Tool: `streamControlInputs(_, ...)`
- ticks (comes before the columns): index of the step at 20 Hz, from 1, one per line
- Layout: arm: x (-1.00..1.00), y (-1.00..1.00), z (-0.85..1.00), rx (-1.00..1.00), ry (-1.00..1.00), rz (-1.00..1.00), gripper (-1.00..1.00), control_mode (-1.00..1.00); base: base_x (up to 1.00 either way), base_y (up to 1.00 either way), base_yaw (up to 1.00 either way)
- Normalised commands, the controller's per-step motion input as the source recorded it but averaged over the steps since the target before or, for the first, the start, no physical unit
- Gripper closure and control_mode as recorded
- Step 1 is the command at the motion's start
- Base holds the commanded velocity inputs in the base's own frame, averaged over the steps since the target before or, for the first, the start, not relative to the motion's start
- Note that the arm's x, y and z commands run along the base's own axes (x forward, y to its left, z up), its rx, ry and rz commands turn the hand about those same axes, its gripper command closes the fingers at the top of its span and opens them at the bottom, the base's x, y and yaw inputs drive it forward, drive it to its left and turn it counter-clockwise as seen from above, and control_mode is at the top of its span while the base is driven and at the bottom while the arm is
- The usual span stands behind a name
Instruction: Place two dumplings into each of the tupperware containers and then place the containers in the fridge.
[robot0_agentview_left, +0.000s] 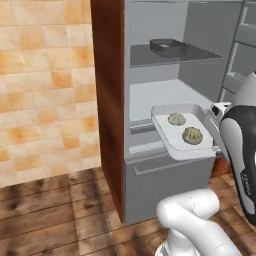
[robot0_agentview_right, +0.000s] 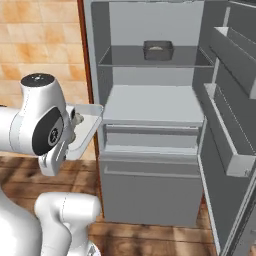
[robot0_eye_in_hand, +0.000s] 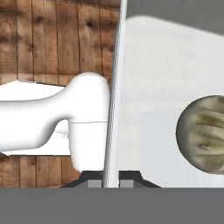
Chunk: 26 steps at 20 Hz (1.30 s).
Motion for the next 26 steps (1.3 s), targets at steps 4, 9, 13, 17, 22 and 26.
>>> streamControlInputs(4, 0.00, 0.00, 0.00, 0.00, 0.00, 0.00, 1.00, 1.00, 0.81, -0.51, 0.27)
streamControlInputs(9, 0.00, 0.00, 0.00, 0.00, 0.00, 0.00, 1.00, 1.00, 0.71, -0.24, 0.25)
streamControlInputs(13, 0.00, 0.00, 0.00, 0.00, 0.00, 0.00, 1.00, 1.00, 0.47, -0.61, 0.11)
streamControlInputs(17, 0.00, 0.00, 0.00, 0.00, 0.00, 0.00, 1.00, 1.00, 0.44, -0.50, 0.00)
streamControlInputs(22, 0.00, 0.00, 0.00, 0.00, 0.00, 0.00, 1.00, 1.00, 0.52, -0.03, 0.00)
streamControlInputs(26, 0.00, 0.00, 0.00, 0.00, 0.00, 0.00, 1.00, 1.00, 0.48, 0.00, 0.00)
